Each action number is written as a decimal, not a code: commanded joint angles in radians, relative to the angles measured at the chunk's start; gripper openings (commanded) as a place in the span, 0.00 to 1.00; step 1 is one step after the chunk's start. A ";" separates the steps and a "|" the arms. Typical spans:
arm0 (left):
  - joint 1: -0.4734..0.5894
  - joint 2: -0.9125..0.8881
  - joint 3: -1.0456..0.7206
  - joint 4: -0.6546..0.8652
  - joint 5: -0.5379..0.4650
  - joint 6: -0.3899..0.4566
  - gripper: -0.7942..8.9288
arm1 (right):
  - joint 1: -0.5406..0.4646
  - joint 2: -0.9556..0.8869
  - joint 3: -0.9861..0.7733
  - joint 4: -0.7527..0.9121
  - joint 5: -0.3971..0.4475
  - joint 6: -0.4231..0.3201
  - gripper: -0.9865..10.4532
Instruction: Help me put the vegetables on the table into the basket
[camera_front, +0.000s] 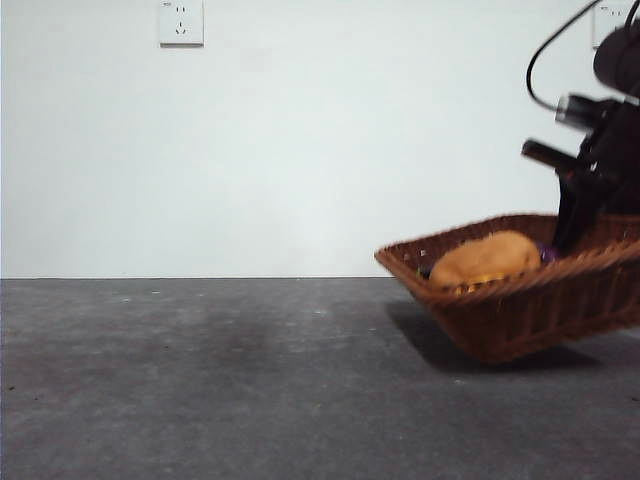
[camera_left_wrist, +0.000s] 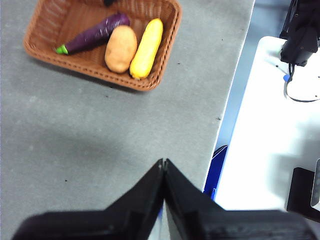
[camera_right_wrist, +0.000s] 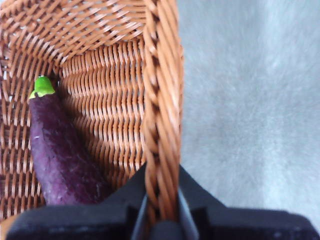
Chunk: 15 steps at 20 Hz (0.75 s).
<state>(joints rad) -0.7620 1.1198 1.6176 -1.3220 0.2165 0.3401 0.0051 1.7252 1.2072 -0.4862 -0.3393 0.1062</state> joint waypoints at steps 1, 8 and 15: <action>0.003 0.002 0.001 0.004 -0.001 0.008 0.07 | 0.000 0.046 0.003 0.032 -0.010 0.000 0.08; 0.003 0.003 0.001 0.004 -0.001 0.008 0.07 | 0.000 0.159 0.004 0.070 0.006 -0.004 0.08; 0.003 0.006 0.001 0.004 0.000 0.008 0.07 | 0.000 0.159 0.004 0.075 0.018 -0.006 0.25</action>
<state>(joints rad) -0.7620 1.1248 1.6176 -1.3224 0.2165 0.3405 0.0029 1.8652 1.2118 -0.4152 -0.3256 0.1043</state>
